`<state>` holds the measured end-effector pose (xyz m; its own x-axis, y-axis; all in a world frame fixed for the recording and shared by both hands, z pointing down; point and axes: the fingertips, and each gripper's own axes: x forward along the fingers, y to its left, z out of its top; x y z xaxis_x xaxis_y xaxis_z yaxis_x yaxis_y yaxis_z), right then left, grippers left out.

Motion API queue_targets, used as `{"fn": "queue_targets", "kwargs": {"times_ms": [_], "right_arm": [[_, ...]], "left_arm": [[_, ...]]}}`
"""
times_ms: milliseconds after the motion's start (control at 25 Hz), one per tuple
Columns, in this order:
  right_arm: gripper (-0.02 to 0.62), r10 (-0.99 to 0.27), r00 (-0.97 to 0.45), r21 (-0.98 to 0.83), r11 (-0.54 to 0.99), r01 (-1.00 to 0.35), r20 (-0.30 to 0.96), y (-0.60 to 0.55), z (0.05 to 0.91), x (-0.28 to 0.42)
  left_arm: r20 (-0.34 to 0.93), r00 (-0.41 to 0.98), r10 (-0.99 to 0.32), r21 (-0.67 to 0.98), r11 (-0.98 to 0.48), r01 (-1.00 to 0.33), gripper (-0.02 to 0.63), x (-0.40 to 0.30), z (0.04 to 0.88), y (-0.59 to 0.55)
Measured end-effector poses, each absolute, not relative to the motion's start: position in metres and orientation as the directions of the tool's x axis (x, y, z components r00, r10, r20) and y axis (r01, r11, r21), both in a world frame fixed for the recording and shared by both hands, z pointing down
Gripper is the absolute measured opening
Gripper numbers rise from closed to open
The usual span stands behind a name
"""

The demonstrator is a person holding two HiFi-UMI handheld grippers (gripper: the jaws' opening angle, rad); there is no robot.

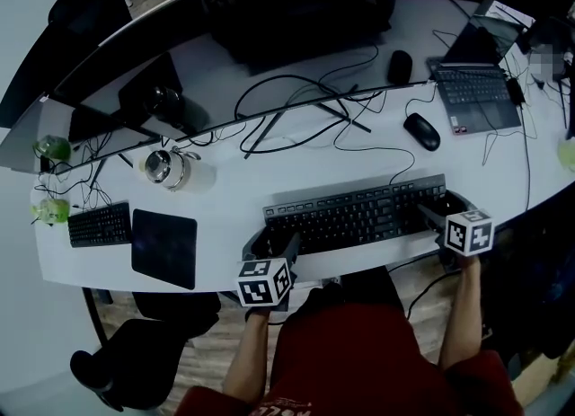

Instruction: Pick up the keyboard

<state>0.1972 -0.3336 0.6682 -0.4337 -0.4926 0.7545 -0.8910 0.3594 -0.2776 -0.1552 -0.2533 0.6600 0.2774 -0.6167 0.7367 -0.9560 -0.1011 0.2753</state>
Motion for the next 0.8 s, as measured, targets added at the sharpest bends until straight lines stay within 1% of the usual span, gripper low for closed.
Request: {"fn": "queue_targets", "kwargs": {"times_ms": [280, 800], "right_arm": [[0.394, -0.563, -0.429, -0.254, 0.364, -0.896, 0.706, -0.34, 0.64, 0.189], [0.394, -0.712, -0.418, -0.199, 0.374, -0.906, 0.564, -0.351, 0.574, 0.179]], "left_arm": [[0.693, 0.274, -0.666, 0.257, -0.127, -0.958, 0.288, -0.165, 0.637, -0.267], [0.566, 0.269, -0.779, 0.21, -0.18, -0.961, 0.288, -0.179, 0.575, -0.293]]}}
